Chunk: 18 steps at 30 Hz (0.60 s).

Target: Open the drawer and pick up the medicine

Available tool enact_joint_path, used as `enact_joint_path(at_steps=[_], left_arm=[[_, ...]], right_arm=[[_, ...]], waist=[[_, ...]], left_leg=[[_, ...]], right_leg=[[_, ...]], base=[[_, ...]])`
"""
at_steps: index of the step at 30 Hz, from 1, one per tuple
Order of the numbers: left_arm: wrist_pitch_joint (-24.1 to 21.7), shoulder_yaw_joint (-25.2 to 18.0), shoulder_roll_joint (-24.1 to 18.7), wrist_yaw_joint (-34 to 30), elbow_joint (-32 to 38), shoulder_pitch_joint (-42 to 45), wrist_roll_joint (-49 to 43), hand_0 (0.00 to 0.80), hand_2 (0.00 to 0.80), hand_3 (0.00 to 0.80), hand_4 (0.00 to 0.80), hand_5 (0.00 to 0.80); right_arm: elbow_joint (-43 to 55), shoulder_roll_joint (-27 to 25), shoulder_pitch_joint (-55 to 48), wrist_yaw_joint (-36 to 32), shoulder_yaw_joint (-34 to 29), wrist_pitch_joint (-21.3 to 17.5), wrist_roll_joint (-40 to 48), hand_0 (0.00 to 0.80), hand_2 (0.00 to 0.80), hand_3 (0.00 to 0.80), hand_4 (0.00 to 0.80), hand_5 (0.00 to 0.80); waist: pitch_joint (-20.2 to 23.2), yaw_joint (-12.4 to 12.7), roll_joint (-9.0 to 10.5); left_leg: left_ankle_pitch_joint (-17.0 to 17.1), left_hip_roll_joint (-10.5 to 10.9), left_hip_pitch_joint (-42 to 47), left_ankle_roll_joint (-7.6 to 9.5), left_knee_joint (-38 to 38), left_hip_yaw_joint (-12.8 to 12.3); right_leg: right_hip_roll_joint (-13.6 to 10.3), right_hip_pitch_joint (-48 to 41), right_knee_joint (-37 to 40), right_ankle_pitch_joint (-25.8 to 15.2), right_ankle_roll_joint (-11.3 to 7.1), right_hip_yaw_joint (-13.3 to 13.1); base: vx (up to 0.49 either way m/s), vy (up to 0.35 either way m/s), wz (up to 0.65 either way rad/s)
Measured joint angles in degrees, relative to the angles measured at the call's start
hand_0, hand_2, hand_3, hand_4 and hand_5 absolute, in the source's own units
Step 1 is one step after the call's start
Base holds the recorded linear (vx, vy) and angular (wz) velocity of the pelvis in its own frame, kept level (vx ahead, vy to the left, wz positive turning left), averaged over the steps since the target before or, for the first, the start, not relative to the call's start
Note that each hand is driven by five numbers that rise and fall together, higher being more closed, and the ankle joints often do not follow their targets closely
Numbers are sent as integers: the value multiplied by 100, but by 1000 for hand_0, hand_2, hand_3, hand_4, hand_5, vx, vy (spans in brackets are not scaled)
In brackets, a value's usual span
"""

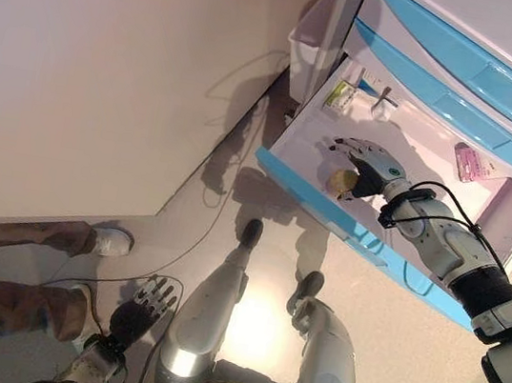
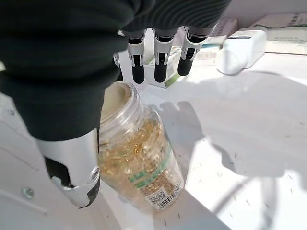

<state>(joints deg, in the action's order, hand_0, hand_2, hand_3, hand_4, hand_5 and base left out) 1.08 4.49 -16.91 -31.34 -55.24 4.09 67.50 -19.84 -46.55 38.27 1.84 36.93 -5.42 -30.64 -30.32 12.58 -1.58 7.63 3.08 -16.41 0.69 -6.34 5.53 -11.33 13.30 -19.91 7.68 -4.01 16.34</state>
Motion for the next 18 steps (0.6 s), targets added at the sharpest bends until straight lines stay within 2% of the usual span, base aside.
enact_joint_path(at_steps=[8, 18], left_arm=[[0, -1, -1, 3, -5, 0, 1, 0, 0, 0, 0, 0], [0, 0, -9, 0, -14, -17, 0, 0, 0, 0, 0, 0]], right_arm=[[-28, -5, 3, -363, 66, 40, 0, 0, 0, 0, 0, 0], [-401, 10, 89, -489, 405, 157, -7, 0, 0, 0, 0, 0]], waist=[[0, 5, 0], [0, 36, 1]], left_leg=[[2, 0, 0, -3, 20, 2], [19, -1, 56, -3, 69, 24]], right_leg=[[3, 0, 17, 0, -1, 6], [15, -78, 86, -1, -2, 45]], base=[[0, 0, 0], [0, 0, 0]])
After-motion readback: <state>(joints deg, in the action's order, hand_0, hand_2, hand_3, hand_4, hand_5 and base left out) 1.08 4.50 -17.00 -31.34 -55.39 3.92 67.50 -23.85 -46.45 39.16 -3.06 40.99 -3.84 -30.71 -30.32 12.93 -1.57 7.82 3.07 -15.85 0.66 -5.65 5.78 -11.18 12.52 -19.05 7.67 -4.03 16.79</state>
